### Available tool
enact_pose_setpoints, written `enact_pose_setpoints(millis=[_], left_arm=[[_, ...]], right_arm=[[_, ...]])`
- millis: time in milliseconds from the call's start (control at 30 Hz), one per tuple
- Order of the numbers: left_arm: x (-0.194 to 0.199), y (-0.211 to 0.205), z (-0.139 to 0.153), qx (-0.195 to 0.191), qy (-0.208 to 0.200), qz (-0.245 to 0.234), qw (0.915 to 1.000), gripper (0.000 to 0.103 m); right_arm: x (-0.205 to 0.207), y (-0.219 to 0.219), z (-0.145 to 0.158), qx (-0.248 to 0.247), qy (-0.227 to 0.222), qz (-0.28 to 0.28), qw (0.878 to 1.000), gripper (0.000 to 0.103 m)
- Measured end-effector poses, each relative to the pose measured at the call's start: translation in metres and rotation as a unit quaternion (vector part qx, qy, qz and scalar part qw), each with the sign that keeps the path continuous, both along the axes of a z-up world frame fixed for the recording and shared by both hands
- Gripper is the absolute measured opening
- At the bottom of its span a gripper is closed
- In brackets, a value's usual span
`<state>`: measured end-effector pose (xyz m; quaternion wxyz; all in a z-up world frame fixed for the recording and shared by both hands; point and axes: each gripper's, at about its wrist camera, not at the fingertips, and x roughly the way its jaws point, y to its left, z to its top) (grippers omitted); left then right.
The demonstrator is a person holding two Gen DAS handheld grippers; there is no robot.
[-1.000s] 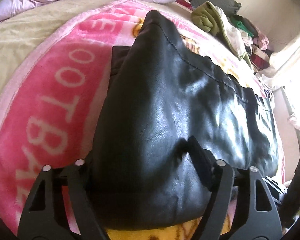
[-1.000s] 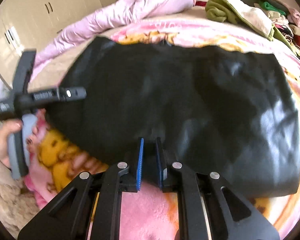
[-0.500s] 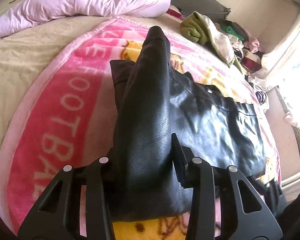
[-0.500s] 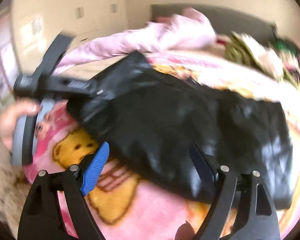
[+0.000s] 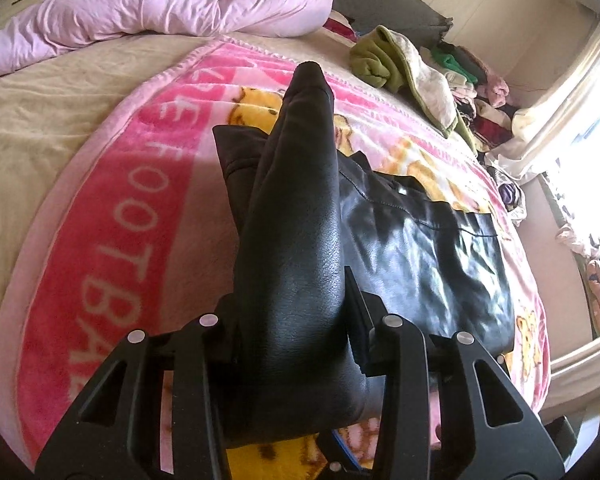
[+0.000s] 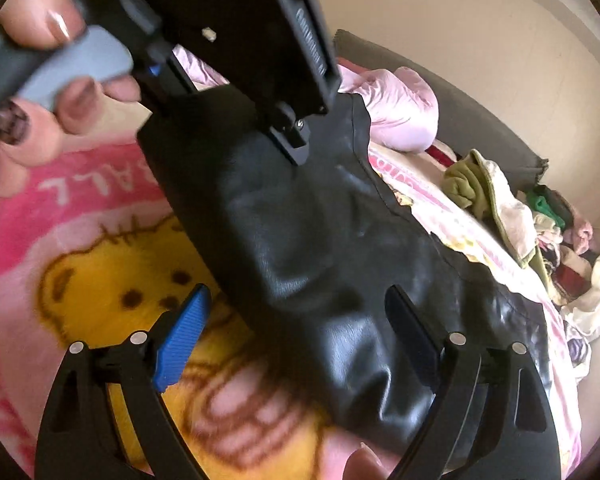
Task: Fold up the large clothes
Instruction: 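Lift the folded jacket with the left tool while the right tool grasps it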
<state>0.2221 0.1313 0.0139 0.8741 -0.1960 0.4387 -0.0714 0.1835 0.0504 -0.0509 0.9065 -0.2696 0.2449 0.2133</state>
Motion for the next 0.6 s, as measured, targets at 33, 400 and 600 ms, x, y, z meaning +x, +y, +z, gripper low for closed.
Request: enact_pose_setpoints(millis=[33, 400, 600], left_arm=[[0.000, 0.000, 0.000, -0.002, 0.000, 0.000, 1.0000, 0.030], [-0.032, 0.005, 0.000, -0.040, -0.015, -0.008, 0.9991, 0.031], [-0.091, 0.016, 0.010, -0.075, -0.046, 0.015, 0.9960, 0.032]], right_arm=[[0.002, 0.000, 0.000, -0.003, -0.002, -0.003, 1.000, 0.086], [0.004, 0.003, 0.002, 0.027, 0.007, 0.003, 1.000, 0.024], [-0.027, -0.011, 0.013, 0.061, 0.020, 0.012, 0.998, 0.022]])
